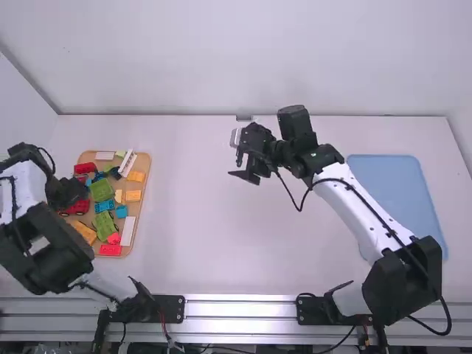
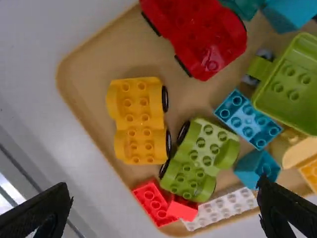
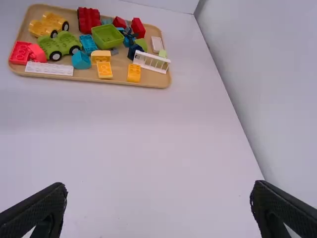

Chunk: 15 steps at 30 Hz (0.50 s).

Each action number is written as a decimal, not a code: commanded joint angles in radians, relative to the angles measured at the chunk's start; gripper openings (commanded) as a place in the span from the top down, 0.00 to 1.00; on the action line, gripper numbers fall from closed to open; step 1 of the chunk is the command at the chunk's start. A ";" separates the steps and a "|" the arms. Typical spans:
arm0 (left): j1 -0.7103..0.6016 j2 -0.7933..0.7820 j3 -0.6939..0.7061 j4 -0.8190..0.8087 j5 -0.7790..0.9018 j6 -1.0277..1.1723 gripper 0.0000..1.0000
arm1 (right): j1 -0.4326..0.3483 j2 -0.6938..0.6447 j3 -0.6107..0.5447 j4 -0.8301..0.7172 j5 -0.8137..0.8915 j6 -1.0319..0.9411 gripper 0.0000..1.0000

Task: Assemble lego blocks to make yellow taxi

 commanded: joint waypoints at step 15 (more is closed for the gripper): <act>0.161 0.023 -0.183 0.123 0.127 0.126 0.01 | 0.001 0.007 0.030 0.018 0.019 -0.002 0.01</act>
